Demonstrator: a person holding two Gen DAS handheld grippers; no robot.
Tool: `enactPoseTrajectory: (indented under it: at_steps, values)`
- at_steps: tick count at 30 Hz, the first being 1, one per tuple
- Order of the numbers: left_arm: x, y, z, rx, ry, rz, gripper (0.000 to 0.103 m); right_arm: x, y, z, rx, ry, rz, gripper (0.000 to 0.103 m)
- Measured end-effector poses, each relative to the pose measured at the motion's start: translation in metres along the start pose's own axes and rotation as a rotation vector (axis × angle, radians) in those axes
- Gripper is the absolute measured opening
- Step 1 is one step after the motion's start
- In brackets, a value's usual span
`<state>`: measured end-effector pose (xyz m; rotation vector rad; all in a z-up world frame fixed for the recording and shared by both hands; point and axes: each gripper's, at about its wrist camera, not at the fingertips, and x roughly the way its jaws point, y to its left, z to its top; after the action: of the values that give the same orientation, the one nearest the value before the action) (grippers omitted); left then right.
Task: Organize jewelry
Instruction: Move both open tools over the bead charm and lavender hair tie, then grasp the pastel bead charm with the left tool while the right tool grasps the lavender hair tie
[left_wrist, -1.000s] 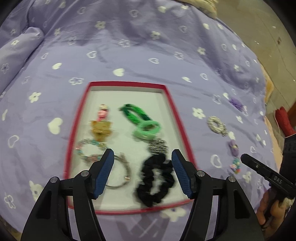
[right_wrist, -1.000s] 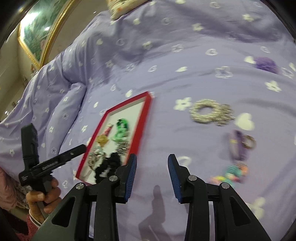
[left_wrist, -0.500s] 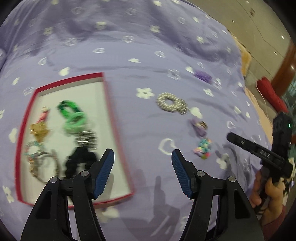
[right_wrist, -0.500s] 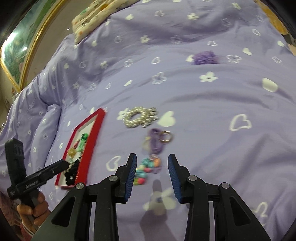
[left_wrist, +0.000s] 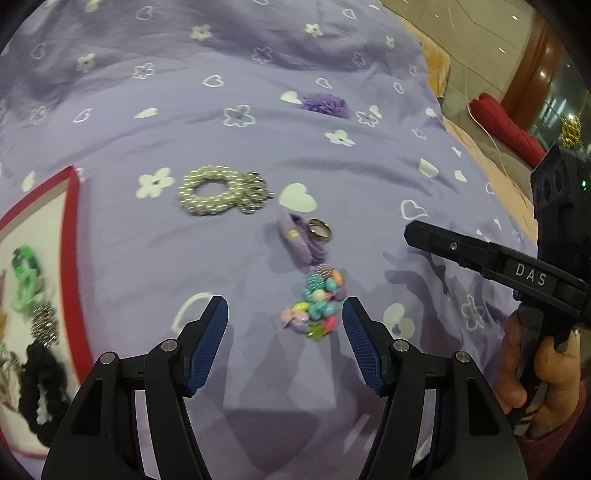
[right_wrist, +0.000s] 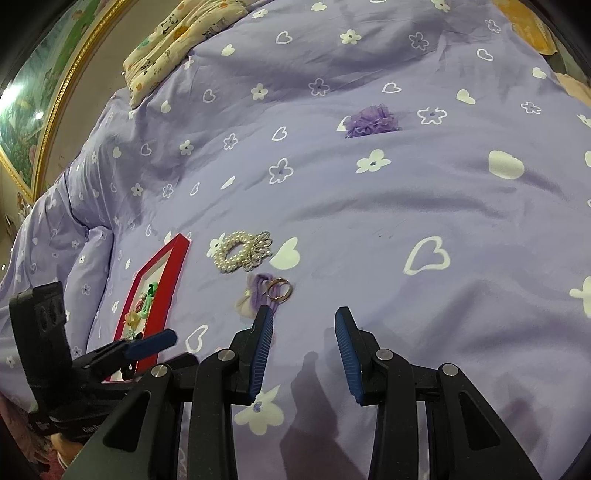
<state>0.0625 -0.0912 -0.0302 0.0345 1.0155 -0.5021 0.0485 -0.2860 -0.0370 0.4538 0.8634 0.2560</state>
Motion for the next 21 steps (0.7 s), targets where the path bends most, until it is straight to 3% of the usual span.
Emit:
enactPoseTrajectory:
  at_steps: [6,7,8,10,21]
  values:
    - [0.019,-0.005,0.001,0.017,0.029,-0.020,0.064,0.007,0.001,0.007,-0.011,0.004,0.003,0.038]
    - [0.021,-0.005,0.000,0.023,0.035,-0.029,0.056,0.009,0.003,0.008,-0.017,0.006,0.005,0.038]
    - [0.023,-0.005,-0.001,0.028,0.039,-0.037,0.032,0.012,0.004,0.009,-0.025,0.009,0.006,0.038]
    - [0.028,-0.004,-0.004,0.035,0.062,-0.063,0.014,0.017,0.009,0.009,-0.041,0.016,0.007,0.038]
    - [-0.001,0.040,-0.010,-0.066,-0.003,-0.064,0.008,0.056,0.041,0.008,-0.176,0.100,-0.004,0.033]
